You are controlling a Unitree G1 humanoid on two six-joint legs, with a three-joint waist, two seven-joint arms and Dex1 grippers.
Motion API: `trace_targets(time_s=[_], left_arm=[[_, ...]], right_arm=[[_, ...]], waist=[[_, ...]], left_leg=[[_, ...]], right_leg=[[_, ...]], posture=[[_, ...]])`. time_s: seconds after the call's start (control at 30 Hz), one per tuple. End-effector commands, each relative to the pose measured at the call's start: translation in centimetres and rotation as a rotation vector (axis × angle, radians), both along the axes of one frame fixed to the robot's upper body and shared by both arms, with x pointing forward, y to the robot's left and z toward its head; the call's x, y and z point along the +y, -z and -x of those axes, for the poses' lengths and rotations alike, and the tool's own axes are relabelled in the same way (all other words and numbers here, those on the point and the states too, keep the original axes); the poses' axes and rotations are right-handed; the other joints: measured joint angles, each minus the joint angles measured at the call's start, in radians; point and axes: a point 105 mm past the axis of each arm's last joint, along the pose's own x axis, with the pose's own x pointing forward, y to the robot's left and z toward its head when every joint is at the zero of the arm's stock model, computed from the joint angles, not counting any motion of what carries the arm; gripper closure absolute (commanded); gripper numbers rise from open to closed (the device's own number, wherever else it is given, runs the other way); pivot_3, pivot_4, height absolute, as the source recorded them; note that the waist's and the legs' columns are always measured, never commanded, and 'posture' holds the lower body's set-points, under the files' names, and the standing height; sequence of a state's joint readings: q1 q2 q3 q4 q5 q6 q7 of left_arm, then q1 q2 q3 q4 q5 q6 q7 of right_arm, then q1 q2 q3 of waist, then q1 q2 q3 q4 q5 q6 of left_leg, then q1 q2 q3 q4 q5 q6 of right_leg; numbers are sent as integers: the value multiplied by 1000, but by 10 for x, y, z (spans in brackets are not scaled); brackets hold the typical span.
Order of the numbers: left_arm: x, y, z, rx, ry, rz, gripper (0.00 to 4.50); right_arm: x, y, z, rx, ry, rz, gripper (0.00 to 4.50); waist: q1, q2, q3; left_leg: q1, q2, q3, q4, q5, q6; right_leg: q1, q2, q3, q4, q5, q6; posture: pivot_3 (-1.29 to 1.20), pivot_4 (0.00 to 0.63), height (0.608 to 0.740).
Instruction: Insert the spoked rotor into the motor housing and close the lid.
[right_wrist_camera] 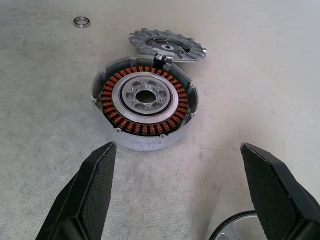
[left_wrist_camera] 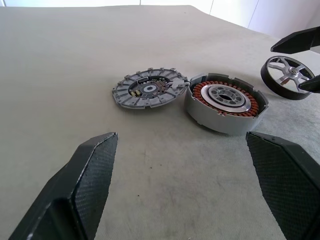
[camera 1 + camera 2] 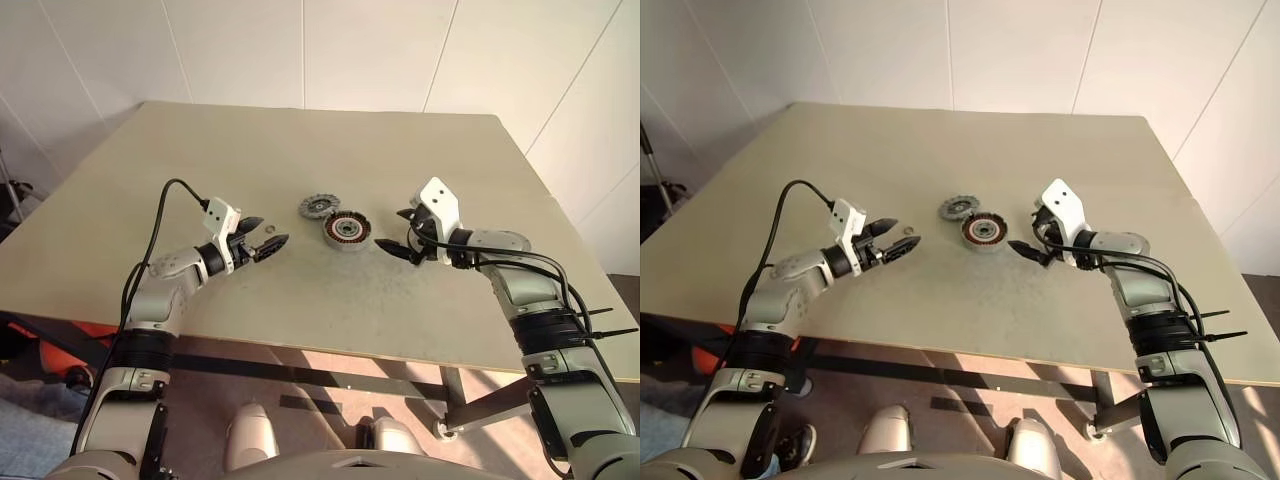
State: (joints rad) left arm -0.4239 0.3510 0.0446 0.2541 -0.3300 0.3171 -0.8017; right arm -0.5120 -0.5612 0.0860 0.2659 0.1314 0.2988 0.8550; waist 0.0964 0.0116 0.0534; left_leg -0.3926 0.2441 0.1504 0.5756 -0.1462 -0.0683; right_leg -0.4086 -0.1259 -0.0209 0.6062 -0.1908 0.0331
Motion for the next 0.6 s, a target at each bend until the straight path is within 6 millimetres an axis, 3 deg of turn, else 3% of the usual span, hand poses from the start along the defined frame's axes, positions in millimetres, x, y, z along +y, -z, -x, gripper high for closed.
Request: trace_targets(time_s=[0.03, 0.6], left_arm=[[1, -16, -2, -60, 4, -5, 144], [0, -15, -3, -58, 2, -20, 144]], right_arm=[[1, -17, -5, -64, -3, 3, 34], [0, -14, -3, -60, 7, 3, 34]], waist=[[0, 0, 0], [0, 0, 0]], left_leg=[[0, 0, 0, 0, 0, 0], [0, 0, 0, 0, 0, 0]], right_leg=[[0, 0, 0, 0, 0, 0], [0, 0, 0, 0, 0, 0]], posture=[[0, 0, 740], [0, 0, 740]])
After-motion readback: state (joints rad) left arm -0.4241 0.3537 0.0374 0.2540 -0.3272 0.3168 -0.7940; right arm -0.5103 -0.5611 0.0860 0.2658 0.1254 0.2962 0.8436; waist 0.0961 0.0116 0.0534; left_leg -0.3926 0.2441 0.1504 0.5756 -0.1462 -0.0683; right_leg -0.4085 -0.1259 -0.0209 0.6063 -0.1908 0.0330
